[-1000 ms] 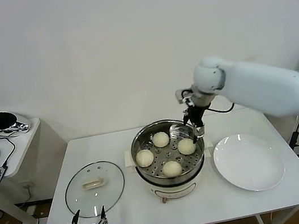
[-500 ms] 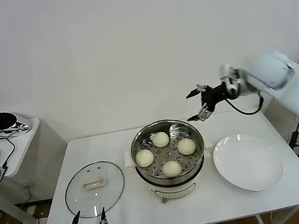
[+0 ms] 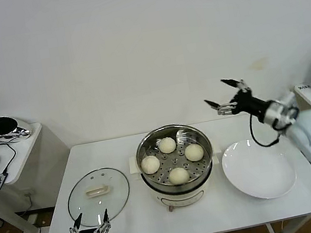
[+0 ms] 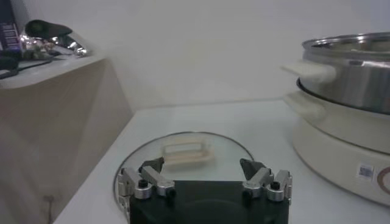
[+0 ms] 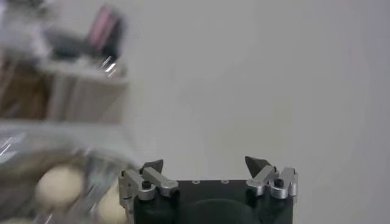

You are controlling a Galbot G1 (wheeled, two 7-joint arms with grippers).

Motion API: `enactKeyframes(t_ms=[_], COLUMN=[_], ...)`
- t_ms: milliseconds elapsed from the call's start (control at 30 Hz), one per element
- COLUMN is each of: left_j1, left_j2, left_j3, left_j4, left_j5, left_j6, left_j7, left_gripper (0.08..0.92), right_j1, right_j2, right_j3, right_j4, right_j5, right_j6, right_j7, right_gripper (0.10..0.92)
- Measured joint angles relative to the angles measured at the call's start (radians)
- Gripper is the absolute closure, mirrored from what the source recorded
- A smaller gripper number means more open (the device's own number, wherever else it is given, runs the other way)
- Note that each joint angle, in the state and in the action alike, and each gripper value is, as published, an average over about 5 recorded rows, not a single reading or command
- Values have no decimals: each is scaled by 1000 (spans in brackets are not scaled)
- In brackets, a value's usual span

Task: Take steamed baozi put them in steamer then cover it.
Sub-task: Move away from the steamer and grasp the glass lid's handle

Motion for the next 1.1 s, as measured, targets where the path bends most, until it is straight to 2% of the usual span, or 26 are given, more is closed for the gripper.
enactKeyframes(t_ms=[367,500,700,1100], left_j1=[-48,-69,-109,-205], left_j2=[17,40,86,182], left_j3=[-26,-28,-6,75], left_j4=[33,53,100,233], left_j5=[185,357,675,1108], left_j6=[-50,-94,-142,-118], left_j7=[-12,-38,-122,-189], left_gripper=[177,177,177,177], right_j1=[-360,-427,-505,-613], right_j2=[312,362,427,488], right_j3=[241,278,304,307], right_j4=[65,74,95,123], right_j5=[12,17,14,-8], right_j6=[115,136,162,155], right_j7=[183,218,243,260], right_gripper=[203,203,203,203])
